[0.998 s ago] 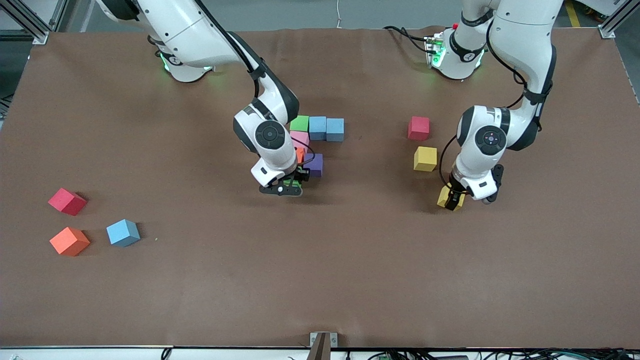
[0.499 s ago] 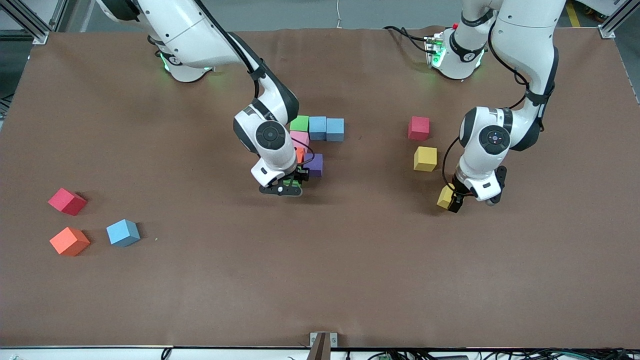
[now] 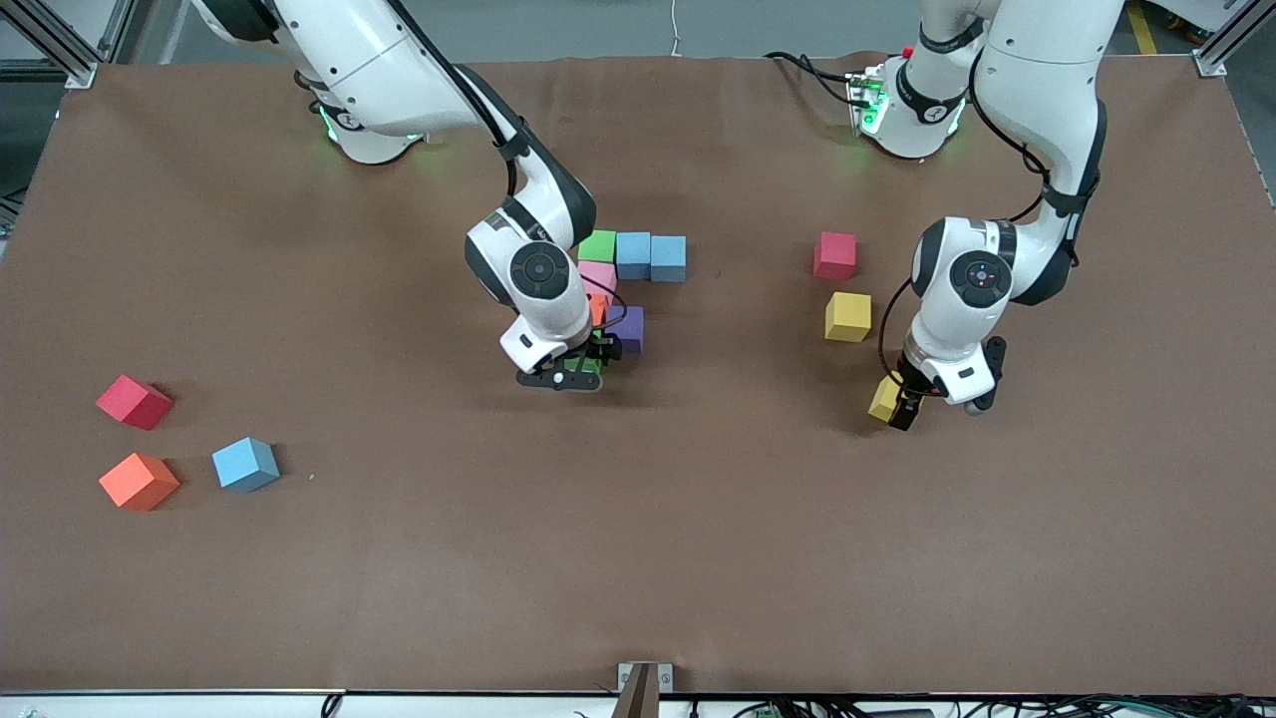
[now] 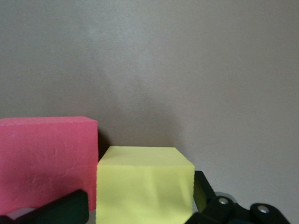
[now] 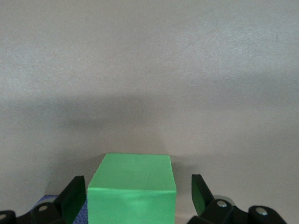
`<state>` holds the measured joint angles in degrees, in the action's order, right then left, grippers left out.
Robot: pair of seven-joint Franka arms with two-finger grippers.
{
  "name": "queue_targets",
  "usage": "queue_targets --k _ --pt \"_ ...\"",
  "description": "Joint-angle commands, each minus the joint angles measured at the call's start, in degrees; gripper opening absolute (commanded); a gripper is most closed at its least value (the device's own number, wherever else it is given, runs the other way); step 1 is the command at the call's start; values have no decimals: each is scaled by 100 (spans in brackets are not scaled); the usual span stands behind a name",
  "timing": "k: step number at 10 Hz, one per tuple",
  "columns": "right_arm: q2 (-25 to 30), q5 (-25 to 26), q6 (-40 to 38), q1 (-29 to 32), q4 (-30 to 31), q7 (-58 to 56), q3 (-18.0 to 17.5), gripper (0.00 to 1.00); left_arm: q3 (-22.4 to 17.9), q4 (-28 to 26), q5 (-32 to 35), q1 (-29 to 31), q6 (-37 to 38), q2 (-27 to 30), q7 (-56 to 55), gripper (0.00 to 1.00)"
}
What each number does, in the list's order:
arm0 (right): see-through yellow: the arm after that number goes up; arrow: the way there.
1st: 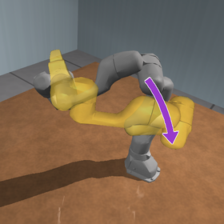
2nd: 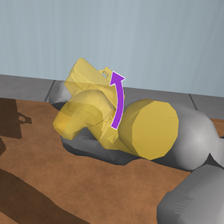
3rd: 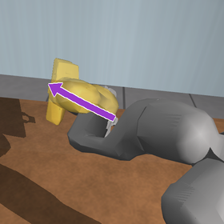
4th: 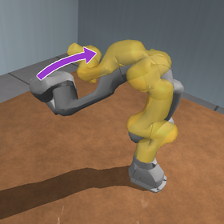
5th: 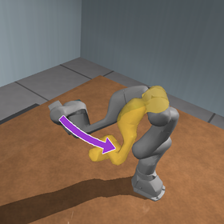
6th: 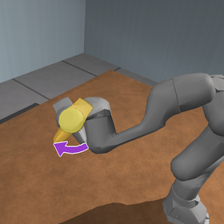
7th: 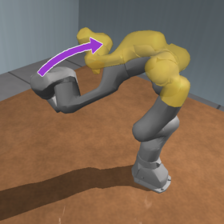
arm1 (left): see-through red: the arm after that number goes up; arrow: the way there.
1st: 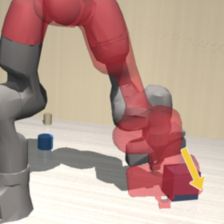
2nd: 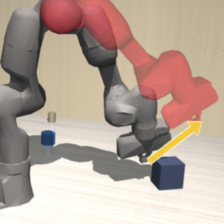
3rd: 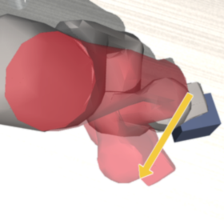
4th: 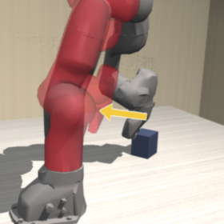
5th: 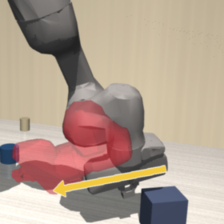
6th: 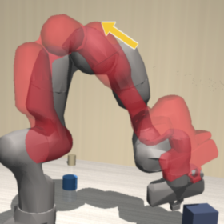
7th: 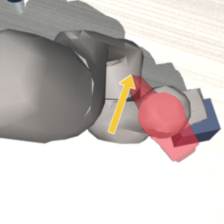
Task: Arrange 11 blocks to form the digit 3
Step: 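Place green beside orange with the right gripper while the left gripper grasps yellow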
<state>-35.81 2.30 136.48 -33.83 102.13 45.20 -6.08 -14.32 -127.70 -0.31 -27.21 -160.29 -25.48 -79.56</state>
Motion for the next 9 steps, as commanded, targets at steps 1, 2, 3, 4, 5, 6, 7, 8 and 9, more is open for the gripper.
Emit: queue_targets --k 1,2,3,4,5,6,7,8,9 --pt "397 -1 -357 69 -27 104 -8 100 8 561 49 14 -204 -589 -50 100" --pt "591 -28 -559 226 -35 103 -42 100 16 701 40 6 -204 -642 -59 100" --pt "827 -185 -779 358 -70 86 -51 100 77 807 40 14 -204 -668 -59 100" --pt "1065 -343 -1050 490 -114 59 -34 100 87 834 40 6 -204 -668 -51 100" --pt "1267 -353 -1288 770 -115 -10 -34 100 87 852 40 6 -204 -668 -42 100" --pt "1391 -353 -1595 1121 -89 -333 -17 100 87 948 40 6 -195 -695 -42 100" --pt "1401 -344 -1746 1568 -45 -850 -8 100 87 966 40 14 -195 -721 -16 100" --pt "1419 -283 -1721 1981 86 -1446 1 100 87 967 40 23 -195 -747 -50 100" --pt "1410 -187 -1573 2455 227 -2018 10 100 87 967 40 49 -195 -748 -68 98"
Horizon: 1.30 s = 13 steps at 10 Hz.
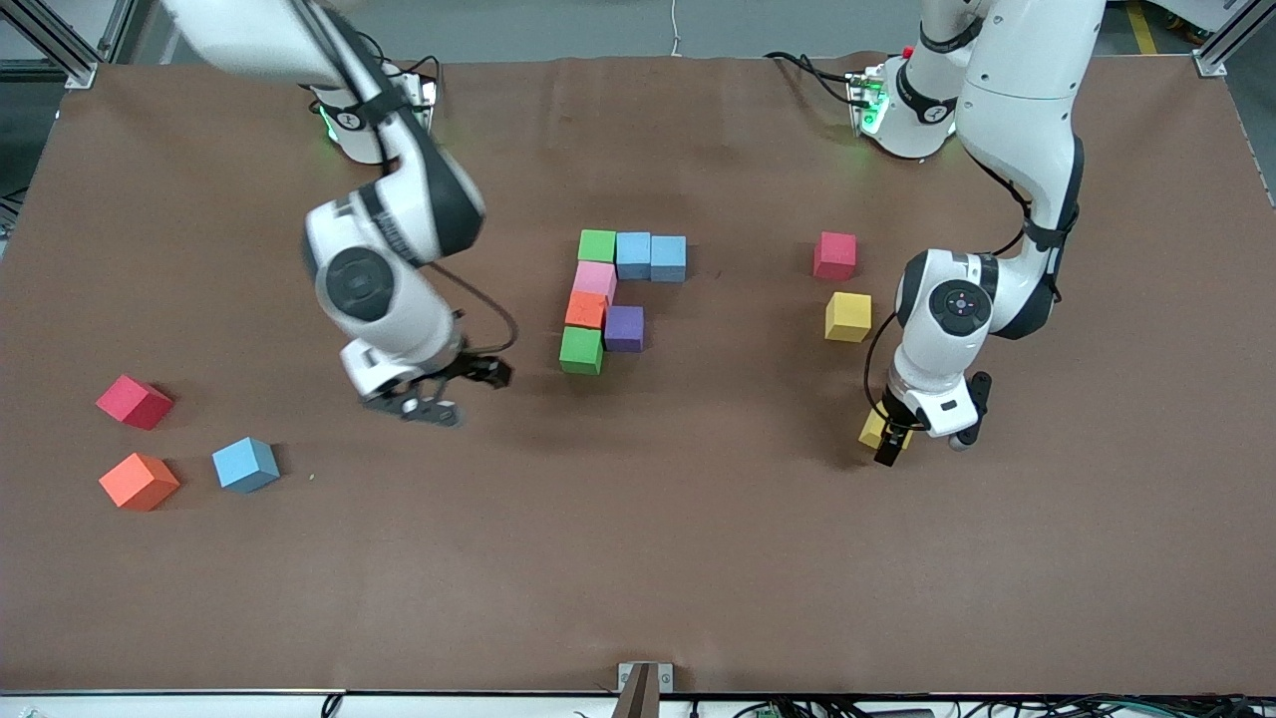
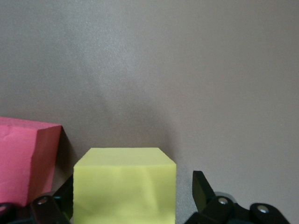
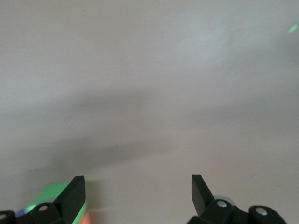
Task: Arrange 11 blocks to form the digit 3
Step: 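Grasp the blue cube with the right gripper while the left gripper carries yellow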
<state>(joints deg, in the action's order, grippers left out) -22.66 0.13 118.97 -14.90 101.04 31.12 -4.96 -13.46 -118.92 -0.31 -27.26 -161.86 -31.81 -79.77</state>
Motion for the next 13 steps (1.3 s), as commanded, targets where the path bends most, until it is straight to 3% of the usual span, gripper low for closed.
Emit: queue_targets --k 1,2,3,6,9,13 --pt "95 144 467 967 485 -1199 -110 100 10 88 31 63 -39 -115 -56 61" --pt "77 153 817 1267 626 -1527 -101 100 10 88 31 72 -30 -106 -47 31" --pt "68 328 1065 1513 741 -1800 -101 100 19 88 31 20 13 -80 -56 24" --pt "7 733 1699 2147 953 -3036 -101 100 256 114 31 -129 214 86 -791 20" --pt "-247 734 2304 2605 883 -4261 -110 100 213 413 92 -936 1172 166 -2248 20" --pt "-625 742 2333 2807 409 -5544 -101 100 177 649 538 -1834 2129 166 -4514 20"
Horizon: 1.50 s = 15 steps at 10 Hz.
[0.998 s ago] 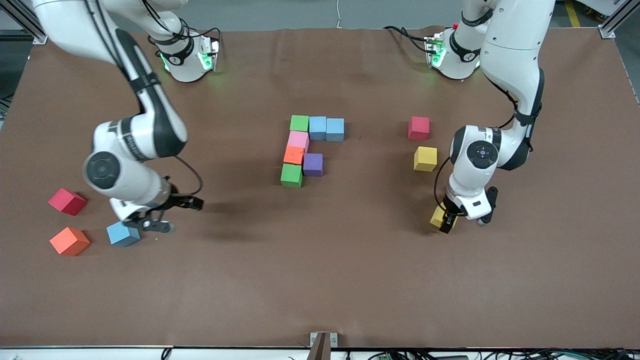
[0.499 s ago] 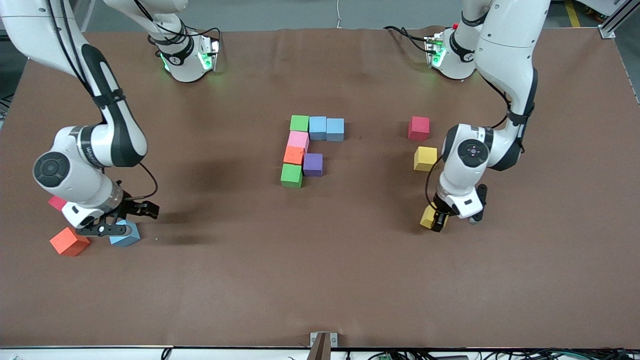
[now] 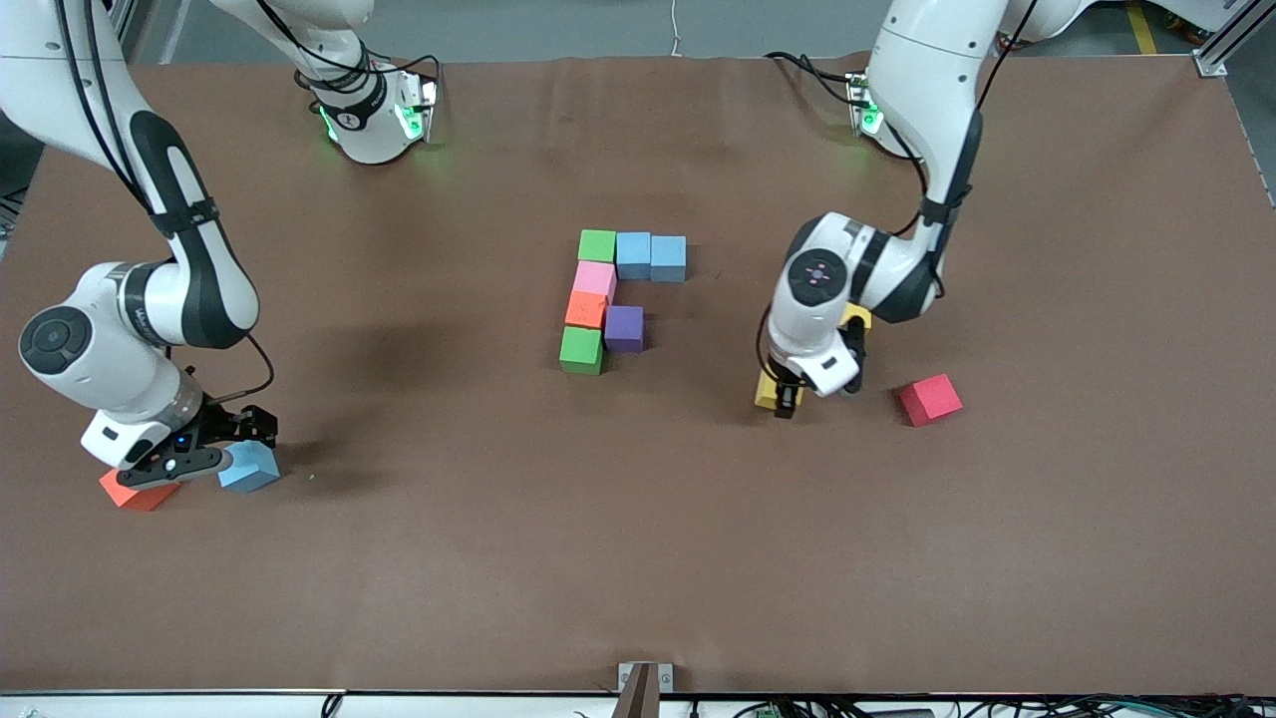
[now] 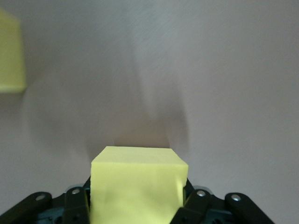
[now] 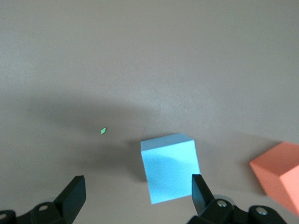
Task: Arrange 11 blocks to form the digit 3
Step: 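Grasp the blue cube with the right gripper while the left gripper carries yellow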
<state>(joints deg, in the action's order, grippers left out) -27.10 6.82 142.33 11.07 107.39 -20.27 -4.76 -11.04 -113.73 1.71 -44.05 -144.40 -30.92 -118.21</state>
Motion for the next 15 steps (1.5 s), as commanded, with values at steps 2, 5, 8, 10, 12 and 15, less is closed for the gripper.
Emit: queue_targets --k 2,5,8,10,12,15 --pt "-365 83 -4 333 -376 -906 -122 100 -21 368 821 -516 981 68 -1684 20" --pt "-761 83 -3 369 -683 -961 -122 100 -56 1035 866 -1131 1422 -422 -2284 20" --pt "-867 74 -100 387 -693 -943 -131 100 -21 1757 884 -1264 1538 -854 -2689 20" --pt "-929 74 -144 396 -684 -944 -131 99 -21 1776 857 -1431 1537 -864 -2891 20" --pt "-973 65 -197 404 -701 -926 -131 30 -12 1776 840 -1598 1520 -872 -2980 20" --pt "-955 -5 -371 396 -728 -891 -148 0 -3 1767 857 -1730 1354 -881 -3032 20"
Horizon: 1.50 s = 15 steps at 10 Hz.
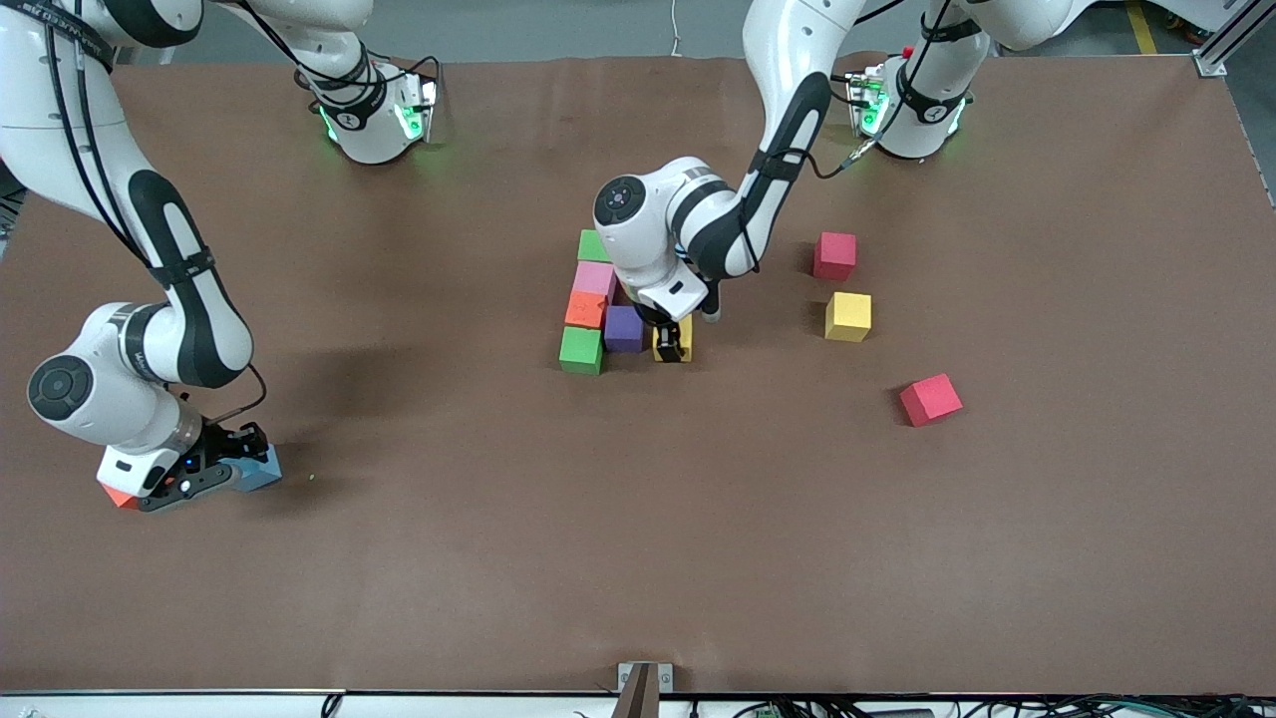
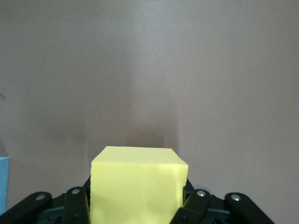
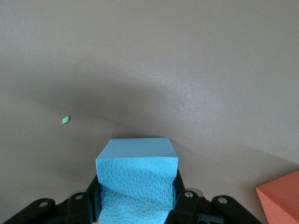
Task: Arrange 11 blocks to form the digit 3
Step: 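Place yellow beside purple with the left gripper while the right gripper lifts blue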
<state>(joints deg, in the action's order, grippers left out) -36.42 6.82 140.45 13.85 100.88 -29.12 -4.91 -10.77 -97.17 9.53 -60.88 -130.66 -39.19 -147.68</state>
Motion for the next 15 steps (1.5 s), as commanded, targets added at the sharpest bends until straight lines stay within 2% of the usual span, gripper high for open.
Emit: queue_targets --k 1,4,8,9,11,12,13,15 --pt "3 -31 -455 92 -190 72 -150 0 -31 84 75 -47 -99 -63 -86 20" --pt "275 -75 -1405 -268 -393 940 -185 0 -22 58 58 -47 -345 -98 -86 20" --pt "443 -111 -1705 -1259 -393 3029 -229 0 22 31 58 -55 -452 -159 -95 20" --pt "460 -311 -1705 -1436 -393 3566 -403 0 31 31 58 -55 -478 -177 -95 20" --pt "496 -401 -1653 -1709 -393 4506 -747 0 31 22 49 -55 -522 -247 -95 23" --pt "478 -401 -1609 -1928 -402 4886 -818 0 31 22 49 -55 -522 -256 -95 34" --pt "478 -505 -1583 -2148 -411 5168 -818 0 48 22 40 -55 -522 -256 -103 50" --pt "469 -795 -1302 -2552 -411 5581 -818 0 48 -21 40 -55 -505 -239 -95 100"
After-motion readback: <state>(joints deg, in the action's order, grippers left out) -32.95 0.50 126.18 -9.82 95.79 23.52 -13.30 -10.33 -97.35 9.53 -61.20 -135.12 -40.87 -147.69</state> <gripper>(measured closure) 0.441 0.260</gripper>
